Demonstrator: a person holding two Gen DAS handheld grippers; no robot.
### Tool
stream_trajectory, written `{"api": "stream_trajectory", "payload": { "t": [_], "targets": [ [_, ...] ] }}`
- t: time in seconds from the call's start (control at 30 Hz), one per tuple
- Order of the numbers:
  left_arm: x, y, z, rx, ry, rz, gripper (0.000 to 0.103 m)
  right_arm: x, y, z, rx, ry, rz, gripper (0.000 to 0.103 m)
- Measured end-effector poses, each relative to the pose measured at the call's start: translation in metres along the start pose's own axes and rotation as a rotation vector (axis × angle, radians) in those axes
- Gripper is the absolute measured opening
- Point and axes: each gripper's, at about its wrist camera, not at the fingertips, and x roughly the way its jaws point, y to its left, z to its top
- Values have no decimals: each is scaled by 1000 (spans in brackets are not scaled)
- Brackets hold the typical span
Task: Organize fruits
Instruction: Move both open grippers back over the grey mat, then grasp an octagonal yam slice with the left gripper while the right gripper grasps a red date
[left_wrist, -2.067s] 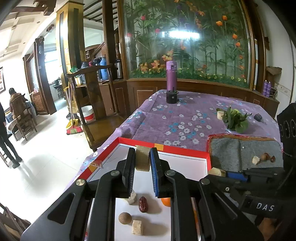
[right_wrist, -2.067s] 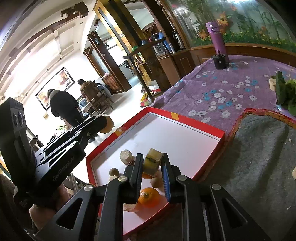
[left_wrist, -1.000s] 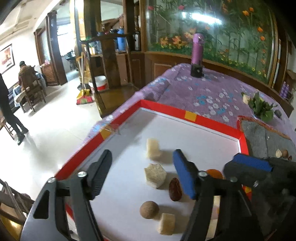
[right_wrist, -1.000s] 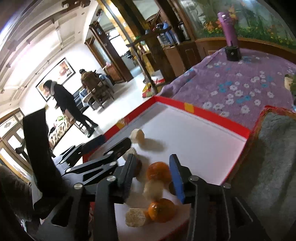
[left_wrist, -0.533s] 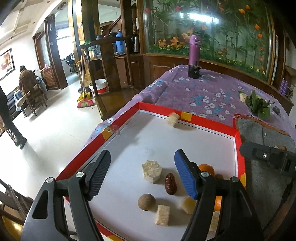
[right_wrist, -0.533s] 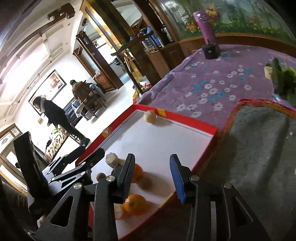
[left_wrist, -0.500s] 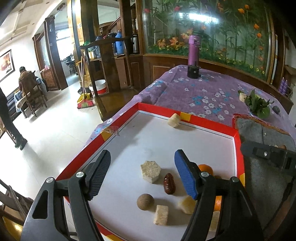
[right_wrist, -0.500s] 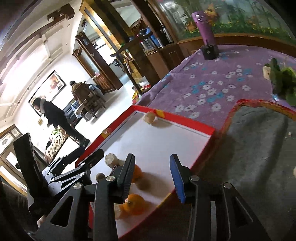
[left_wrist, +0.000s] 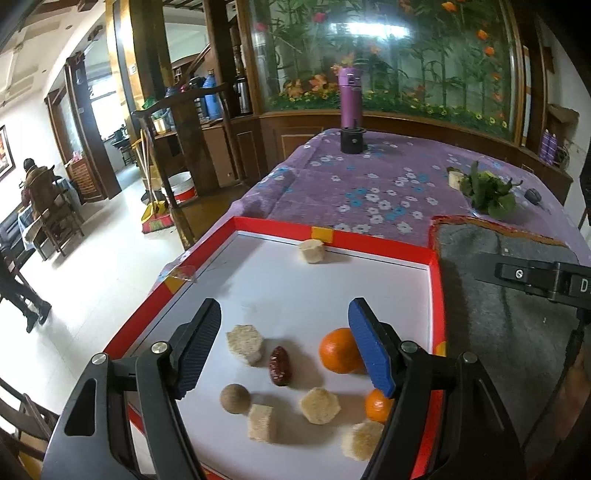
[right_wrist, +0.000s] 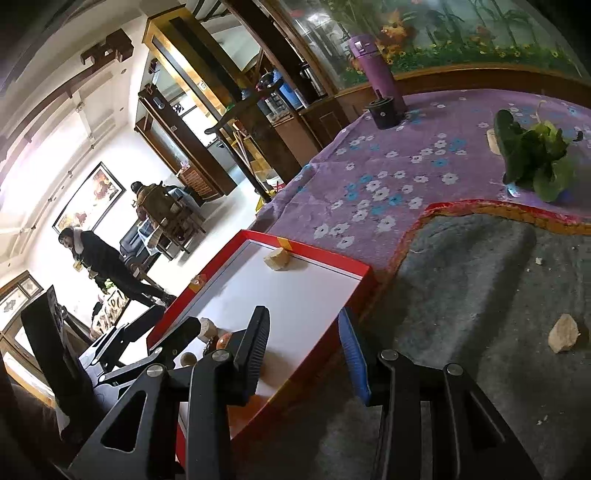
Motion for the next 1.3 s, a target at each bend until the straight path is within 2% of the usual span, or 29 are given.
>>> {"api": "stream_trajectory", "payload": {
  "t": [0.27,0.47,0.67,0.87,0.97,1.07,1.17,1.3],
  "targets": [
    [-4,-31,11,69,8,-59,71,-16,-18,5,31,-22,-29,41],
    [-10,-66,16,142,7,-120,71,-52,-46,10,58,-74,-90,41],
    [-16,-108,15,222,12,-191,71,-111,-102,2,101,-126,-221,42],
    [-5,-150,10,273,53,-250,71,-155,-172,-18,202,-106,-332,42],
    [3,-171,9,302,87,-274,71,-164,-198,-26,265,-95,-337,42],
    [11,-190,11,327,113,-293,71,-165,-216,-27,325,-93,-287,42],
    [14,-202,13,335,124,-309,71,-157,-214,-22,289,-64,-303,42],
    [15,-221,10,405,109,-322,71,-139,-208,-22,228,-1,-297,42]
  ]
}}
